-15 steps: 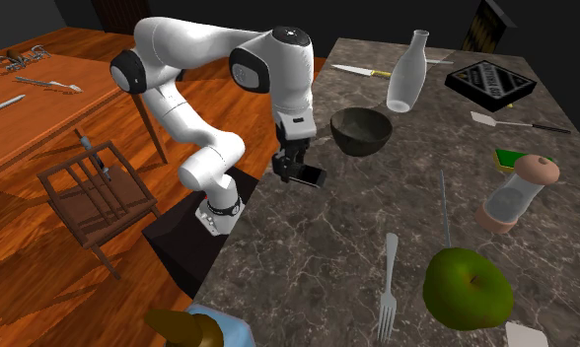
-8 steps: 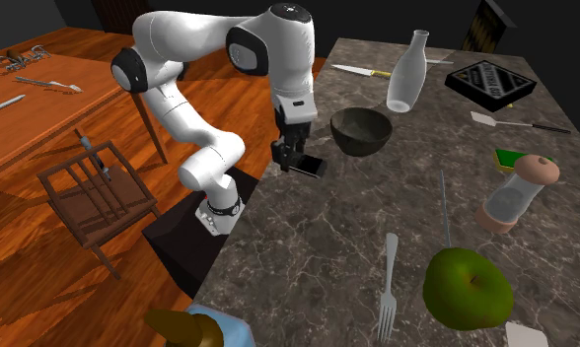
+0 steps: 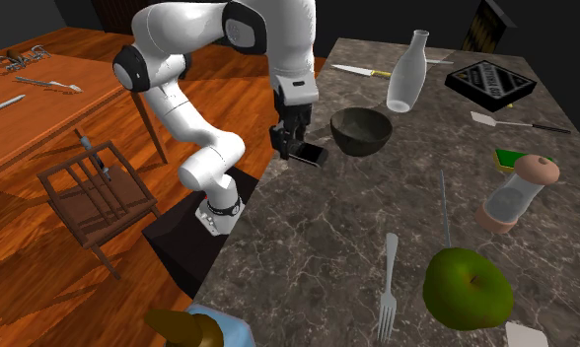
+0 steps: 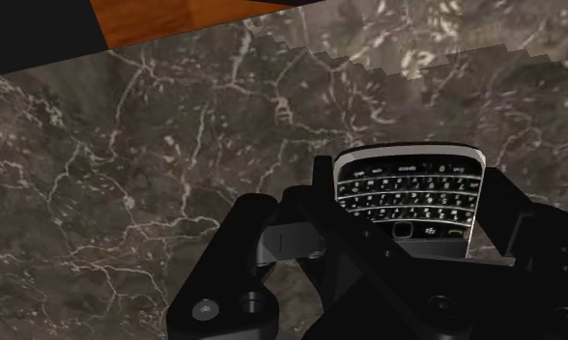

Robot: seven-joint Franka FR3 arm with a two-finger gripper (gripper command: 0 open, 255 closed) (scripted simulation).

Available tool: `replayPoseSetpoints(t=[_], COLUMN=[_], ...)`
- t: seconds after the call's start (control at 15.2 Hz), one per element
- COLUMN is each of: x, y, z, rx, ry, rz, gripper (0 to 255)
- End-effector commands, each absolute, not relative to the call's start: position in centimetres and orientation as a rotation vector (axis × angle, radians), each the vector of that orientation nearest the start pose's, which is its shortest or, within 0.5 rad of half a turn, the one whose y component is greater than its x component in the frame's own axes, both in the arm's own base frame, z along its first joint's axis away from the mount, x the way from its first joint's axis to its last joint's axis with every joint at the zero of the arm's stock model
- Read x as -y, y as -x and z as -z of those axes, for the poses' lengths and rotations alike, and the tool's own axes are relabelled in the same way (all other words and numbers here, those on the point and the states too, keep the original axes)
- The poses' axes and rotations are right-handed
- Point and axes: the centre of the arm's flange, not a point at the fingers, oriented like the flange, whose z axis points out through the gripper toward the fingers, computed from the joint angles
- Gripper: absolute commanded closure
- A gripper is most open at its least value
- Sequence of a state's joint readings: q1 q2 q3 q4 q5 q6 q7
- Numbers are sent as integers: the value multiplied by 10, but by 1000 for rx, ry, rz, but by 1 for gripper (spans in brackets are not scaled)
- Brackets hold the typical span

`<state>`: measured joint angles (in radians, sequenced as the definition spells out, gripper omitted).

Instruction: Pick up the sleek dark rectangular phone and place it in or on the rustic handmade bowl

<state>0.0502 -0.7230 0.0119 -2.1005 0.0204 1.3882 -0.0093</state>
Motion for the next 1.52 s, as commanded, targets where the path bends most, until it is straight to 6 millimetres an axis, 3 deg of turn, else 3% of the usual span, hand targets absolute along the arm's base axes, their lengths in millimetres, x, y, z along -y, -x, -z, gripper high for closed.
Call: replayPoseSetpoints(t=[0.0, 0.92, 1.45], x=[-23, -23, -125], y=[-302, -302, -330], z=[-684, -757, -761], rx=[113, 113, 113], ry=[3127, 3127, 3127], rz=[16, 16, 16], gripper=[255, 255, 255])
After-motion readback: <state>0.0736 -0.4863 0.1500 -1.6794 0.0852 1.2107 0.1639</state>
